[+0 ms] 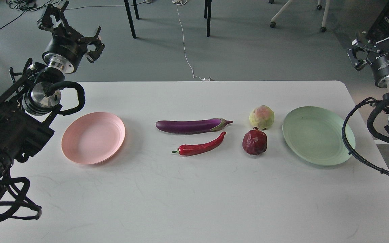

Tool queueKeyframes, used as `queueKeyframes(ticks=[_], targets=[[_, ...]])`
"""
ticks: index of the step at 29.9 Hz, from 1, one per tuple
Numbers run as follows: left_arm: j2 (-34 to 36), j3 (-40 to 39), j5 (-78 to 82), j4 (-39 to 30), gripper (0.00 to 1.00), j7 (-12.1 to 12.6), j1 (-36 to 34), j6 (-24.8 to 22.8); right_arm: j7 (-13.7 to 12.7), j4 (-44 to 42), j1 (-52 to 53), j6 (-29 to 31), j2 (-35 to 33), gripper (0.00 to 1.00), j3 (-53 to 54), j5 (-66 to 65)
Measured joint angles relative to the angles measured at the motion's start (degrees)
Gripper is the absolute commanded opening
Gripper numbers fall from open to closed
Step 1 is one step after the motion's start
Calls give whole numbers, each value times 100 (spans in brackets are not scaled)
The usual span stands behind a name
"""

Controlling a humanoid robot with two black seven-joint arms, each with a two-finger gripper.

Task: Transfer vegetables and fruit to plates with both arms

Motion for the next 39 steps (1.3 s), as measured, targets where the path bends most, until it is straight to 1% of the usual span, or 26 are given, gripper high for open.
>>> queueKeyframes(ticks=[9, 13, 16, 19, 21, 26, 29, 32, 36, 39], targets=[[19, 0, 6, 3, 98, 0, 36, -13, -1, 2, 28, -36, -54, 99, -54, 0], [24, -48, -38, 3, 98, 0, 36, 85, -15, -10, 420, -51, -280, 99, -519, -15], [51, -83, -46, 1, 98, 0, 26, 161, -32, -7, 1095, -57, -653, 99, -1475, -19], [148, -83, -40, -9, 98, -2, 10, 160, -57, 17, 1942, -56, -941, 99, -2697, -36], [213, -65, -6, -9, 98, -48, 10, 132, -70, 56, 2547, -37, -1056, 99, -3570, -63], [492, -15, 35, -9, 98, -268, 24, -289, -149, 113, 3940, 14, -1079, 99, -5600, -330], [578, -2, 36, -9, 98, -308, 31, -396, -158, 247, 4621, 15, -929, 99, -6607, -684], [639, -1, 32, -10, 98, -313, 47, -443, -155, 365, 5107, 14, -540, 98, -7431, -1075], [682, -11, 2, -9, 98, -327, 147, -469, -116, 413, 5458, 5, 27, 97, -8501, -1858], [740, -19, -9, -9, 98, -340, 217, -483, -100, 457, 5562, -45, 435, 97, -9108, -2566]])
